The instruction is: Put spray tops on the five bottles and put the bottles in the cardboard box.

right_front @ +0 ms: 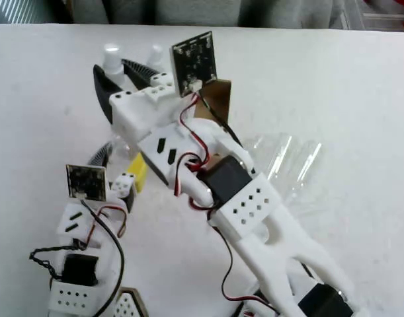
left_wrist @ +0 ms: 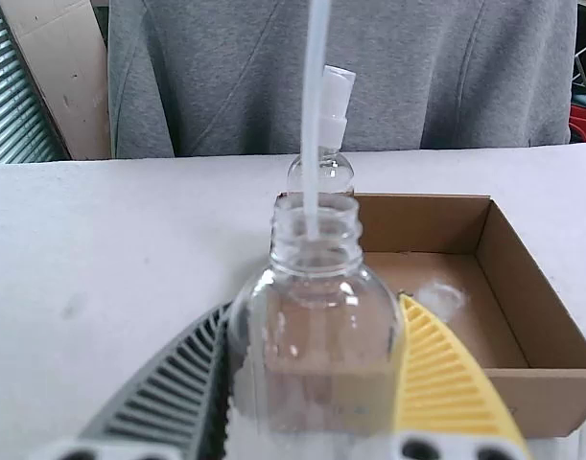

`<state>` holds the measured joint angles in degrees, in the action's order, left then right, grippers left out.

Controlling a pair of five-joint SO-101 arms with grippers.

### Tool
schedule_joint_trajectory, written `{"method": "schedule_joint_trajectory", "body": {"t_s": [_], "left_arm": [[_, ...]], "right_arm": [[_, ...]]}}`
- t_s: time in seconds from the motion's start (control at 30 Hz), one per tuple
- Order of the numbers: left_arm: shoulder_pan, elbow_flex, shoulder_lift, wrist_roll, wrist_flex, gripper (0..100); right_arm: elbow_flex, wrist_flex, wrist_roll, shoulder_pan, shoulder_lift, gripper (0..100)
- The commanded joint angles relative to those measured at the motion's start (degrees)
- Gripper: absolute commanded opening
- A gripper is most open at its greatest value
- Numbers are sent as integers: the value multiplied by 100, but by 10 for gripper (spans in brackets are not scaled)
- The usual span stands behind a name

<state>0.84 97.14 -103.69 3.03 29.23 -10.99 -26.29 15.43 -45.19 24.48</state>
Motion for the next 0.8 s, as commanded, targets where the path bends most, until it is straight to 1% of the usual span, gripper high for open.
{"method": "schedule_joint_trajectory", "body": {"t_s": [0.0, 0.17, 0.33, 0.5, 0.6, 0.77], "left_arm": [[40, -9, -110, 44, -141, 22], [40, -9, -110, 44, -141, 22], [40, -9, -110, 44, -141, 22], [40, -9, -110, 44, -141, 22], [40, -9, -110, 44, -141, 23], [40, -9, -101, 44, -141, 23]], "right_arm": [[255, -13, 18, -13, 31, 58], [246, -374, 18, -4, -92, 58], [246, -637, 53, 198, -532, 58], [237, -884, 290, 171, -760, 58], [237, -919, 316, 171, -769, 58], [237, -1297, 308, 48, -769, 58]]}}
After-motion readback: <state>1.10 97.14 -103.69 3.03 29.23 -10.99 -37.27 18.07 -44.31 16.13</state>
